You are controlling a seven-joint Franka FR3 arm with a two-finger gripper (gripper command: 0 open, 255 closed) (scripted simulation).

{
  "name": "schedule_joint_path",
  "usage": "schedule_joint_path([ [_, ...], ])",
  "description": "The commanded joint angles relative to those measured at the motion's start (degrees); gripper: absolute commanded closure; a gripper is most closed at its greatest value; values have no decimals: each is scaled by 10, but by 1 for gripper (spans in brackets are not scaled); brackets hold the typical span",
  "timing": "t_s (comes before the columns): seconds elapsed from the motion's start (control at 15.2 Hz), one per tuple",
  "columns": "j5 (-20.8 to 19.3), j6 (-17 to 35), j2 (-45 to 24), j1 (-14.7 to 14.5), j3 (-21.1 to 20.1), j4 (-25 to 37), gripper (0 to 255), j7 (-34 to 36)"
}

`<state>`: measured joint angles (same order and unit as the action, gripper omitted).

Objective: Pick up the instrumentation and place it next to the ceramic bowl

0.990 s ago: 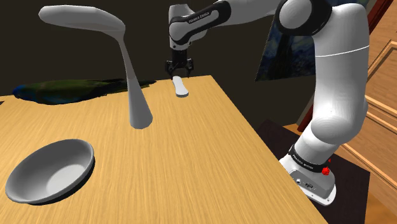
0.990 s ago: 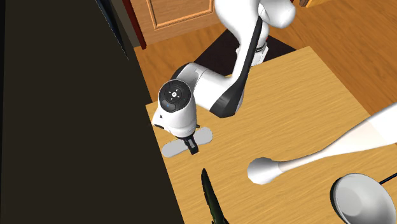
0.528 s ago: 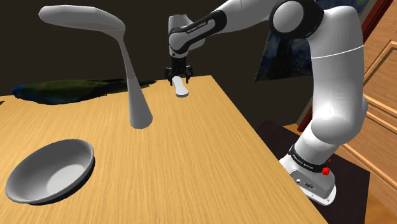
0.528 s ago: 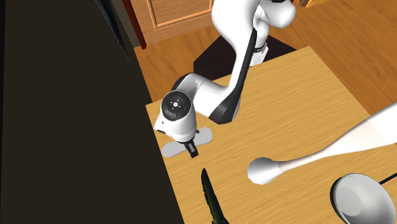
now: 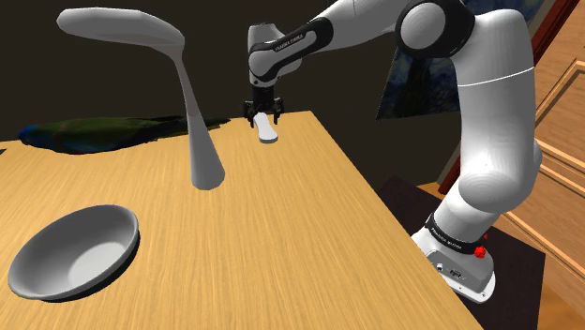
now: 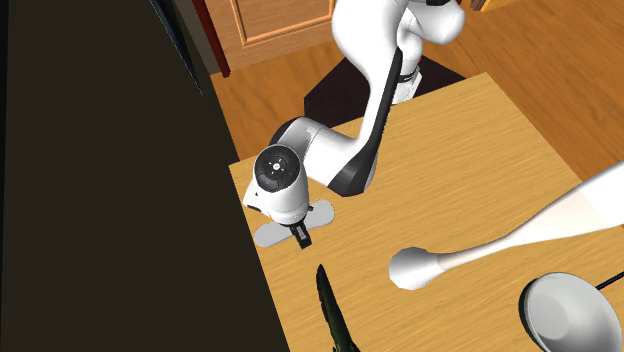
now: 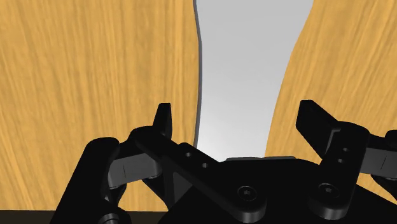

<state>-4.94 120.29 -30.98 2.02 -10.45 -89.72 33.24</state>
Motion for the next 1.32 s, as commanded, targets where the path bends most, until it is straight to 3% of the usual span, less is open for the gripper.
schedule_joint_path([
  [0.0, 0, 0, 0, 0, 0, 0, 255, 0],
  [0.59, 0, 0, 0, 0, 0, 0, 255, 0],
  [1.25, 6, -63, 28, 1, -3, 36, 255, -3],
])
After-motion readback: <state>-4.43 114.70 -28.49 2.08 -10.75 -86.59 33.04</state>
